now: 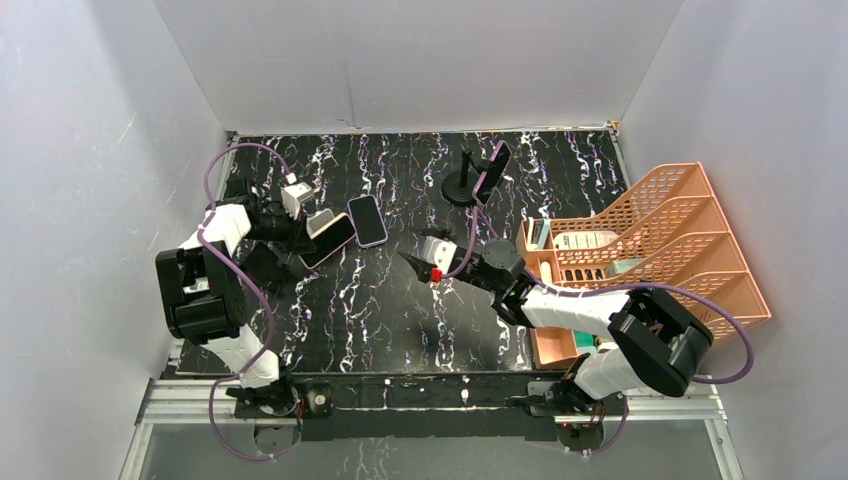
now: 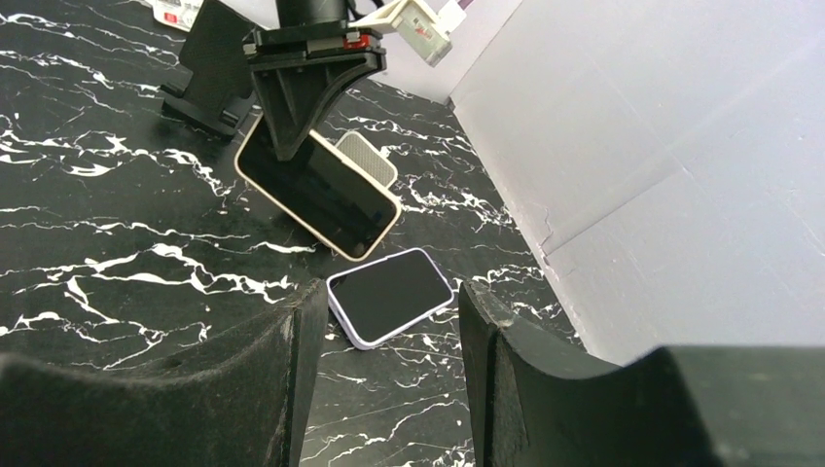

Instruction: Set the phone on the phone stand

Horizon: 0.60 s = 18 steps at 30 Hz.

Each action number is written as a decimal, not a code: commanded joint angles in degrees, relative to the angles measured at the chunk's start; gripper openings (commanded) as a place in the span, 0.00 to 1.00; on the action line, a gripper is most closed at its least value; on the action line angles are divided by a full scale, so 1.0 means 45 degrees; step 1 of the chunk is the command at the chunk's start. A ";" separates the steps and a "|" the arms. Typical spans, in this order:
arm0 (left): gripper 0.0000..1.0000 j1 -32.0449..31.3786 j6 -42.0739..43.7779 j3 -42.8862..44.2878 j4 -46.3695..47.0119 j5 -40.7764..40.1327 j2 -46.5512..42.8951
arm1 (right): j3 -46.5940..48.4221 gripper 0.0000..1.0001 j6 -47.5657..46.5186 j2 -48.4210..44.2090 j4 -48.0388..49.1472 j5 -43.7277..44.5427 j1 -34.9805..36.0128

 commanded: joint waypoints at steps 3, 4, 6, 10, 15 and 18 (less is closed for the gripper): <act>0.00 0.0105 0.0524 0.0744 -0.0169 0.0490 -0.0510 | 0.0150 0.60 -0.0166 0.0254 0.0076 0.0039 0.0089; 0.00 0.0144 0.0536 0.0754 -0.0164 0.0479 -0.0484 | 0.0164 0.60 -0.0184 0.0274 0.0048 0.0034 0.0086; 0.00 0.0199 0.0535 0.0832 -0.0152 0.0532 -0.0269 | 0.0196 0.60 -0.0186 0.0290 0.0043 0.0035 0.0084; 0.00 0.0307 0.0616 0.1181 -0.0316 0.0506 0.0168 | 0.0223 0.60 -0.0188 0.0338 0.0025 0.0003 0.0083; 0.00 0.0309 0.0832 0.1809 -0.0475 0.0719 0.0267 | 0.0284 0.60 -0.0256 0.0548 -0.0096 -0.0052 0.0082; 0.00 0.0329 0.0852 0.2070 -0.0505 0.0793 0.0436 | 0.0337 0.60 -0.0347 0.0661 -0.0206 -0.0074 0.0094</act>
